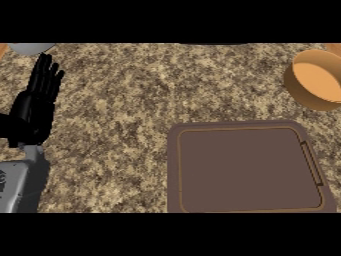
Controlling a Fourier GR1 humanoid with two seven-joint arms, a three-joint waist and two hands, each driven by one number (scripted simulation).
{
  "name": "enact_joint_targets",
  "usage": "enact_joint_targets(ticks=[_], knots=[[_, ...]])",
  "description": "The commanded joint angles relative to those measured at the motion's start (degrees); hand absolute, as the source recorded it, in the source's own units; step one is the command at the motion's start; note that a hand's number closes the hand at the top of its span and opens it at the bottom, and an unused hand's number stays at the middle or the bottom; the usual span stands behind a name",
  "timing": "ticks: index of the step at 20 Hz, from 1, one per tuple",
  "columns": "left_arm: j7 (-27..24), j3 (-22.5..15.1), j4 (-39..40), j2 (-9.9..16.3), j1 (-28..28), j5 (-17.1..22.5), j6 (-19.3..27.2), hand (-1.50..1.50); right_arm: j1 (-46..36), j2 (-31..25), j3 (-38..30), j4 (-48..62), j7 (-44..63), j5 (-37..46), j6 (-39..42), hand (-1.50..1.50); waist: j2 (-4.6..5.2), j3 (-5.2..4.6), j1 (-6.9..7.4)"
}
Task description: Pick the bell pepper from the tray and place it in the pot
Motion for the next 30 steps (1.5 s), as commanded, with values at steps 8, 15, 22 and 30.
enact_joint_targets(ticks=[8, 15, 22, 30], knots=[[3.8, 1.1, -2.3, 1.0, -1.4, 1.1, -1.1, 0.0, -7.7, -5.7, -2.8, 29.7, -15.6, 0.2, -12.7, 1.5, 0.13, 0.02, 0.95], [0.0, -0.8, -2.8, -1.9, 1.7, 0.1, -0.6, 0.0, -10.8, -6.4, -6.6, 44.2, -16.7, -4.0, -6.0, 1.5, 0.4, 0.09, 1.82], [0.6, -0.6, -2.7, -1.1, 0.5, -0.2, -1.0, 0.0, -14.5, -7.5, -8.0, 52.4, -27.4, -6.9, -0.9, -1.5, 0.72, 0.16, 2.64], [2.3, -0.9, -0.5, -1.1, -2.2, -0.3, -1.1, 0.0, -18.8, -7.3, -16.6, 52.1, -31.8, -16.7, -2.7, -1.5, 0.52, 0.1, 1.33]])
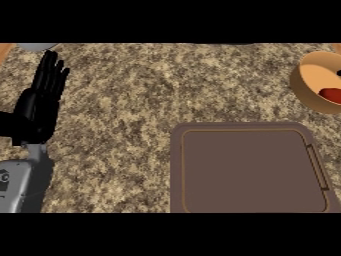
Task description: Pick the bell pepper from the tray and place it in the pot
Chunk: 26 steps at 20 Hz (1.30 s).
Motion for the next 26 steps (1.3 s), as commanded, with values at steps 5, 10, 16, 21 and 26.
enact_joint_targets(ticks=[5, 10, 16, 21, 26], knots=[[0.3, 0.6, -1.4, 1.1, 2.3, 1.0, -1.8, 0.0, -1.6, -3.6, -11.3, 2.8, 0.2, -11.7, 1.2, -1.5, -0.08, 0.02, 0.14], [-1.5, -0.1, 1.4, -0.5, -0.6, 0.0, -0.8, 0.0, 0.0, -6.5, -14.9, 4.2, -4.1, -16.3, 4.1, -1.5, 0.28, 0.05, -0.08], [-1.8, 0.3, 0.8, -0.3, 1.3, -1.0, -0.2, 0.0, 5.7, -13.0, -19.5, 5.5, -8.4, -21.6, 9.8, -1.5, 0.25, 0.1, -0.42], [-0.7, 1.2, 0.7, 0.0, 0.3, 0.3, -0.7, 0.0, 9.5, -17.0, -20.5, 6.6, -10.1, -23.4, 13.2, -1.5, 0.19, 0.08, -0.4], [-0.6, -0.1, 0.3, -0.8, 0.7, -1.1, 0.1, 0.0, 11.7, -18.2, -21.5, 7.8, -12.1, -24.9, 13.8, -1.5, 0.38, 0.17, 0.2]])
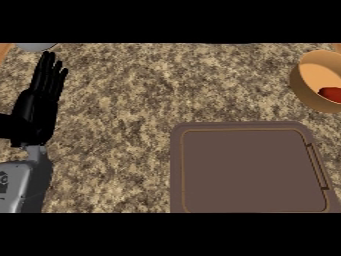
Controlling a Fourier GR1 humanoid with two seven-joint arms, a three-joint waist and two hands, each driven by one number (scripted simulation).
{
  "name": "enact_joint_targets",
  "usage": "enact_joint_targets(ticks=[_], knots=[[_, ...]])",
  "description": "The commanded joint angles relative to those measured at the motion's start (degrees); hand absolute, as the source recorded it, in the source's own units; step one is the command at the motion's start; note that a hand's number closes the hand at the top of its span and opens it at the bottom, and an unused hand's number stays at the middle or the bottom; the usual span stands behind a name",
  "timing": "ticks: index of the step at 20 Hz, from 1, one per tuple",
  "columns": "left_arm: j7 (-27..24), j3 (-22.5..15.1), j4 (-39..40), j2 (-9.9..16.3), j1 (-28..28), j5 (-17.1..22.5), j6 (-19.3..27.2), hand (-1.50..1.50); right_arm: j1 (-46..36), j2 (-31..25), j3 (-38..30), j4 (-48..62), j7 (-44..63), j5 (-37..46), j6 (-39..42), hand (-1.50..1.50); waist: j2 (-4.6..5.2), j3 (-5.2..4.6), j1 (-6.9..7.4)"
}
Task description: Pick the bell pepper from the tray and place it in the pot
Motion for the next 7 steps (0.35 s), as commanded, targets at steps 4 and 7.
enact_joint_targets(ticks=[4, 7], knots=[[0.9, 0.9, 0.1, 0.8, -1.3, 0.7, -0.5, 0.0, 7.5, -3.4, -2.9, 1.8, -5.4, -3.1, 4.5, -1.5, 0.17, 0.16, -0.15], [0.2, -1.1, 0.3, 0.0, -0.5, -0.9, -0.5, 0.0, 7.4, -5.7, -2.7, 1.9, -3.5, -3.1, 5.0, -1.5, 0.16, 0.16, 0.18]])
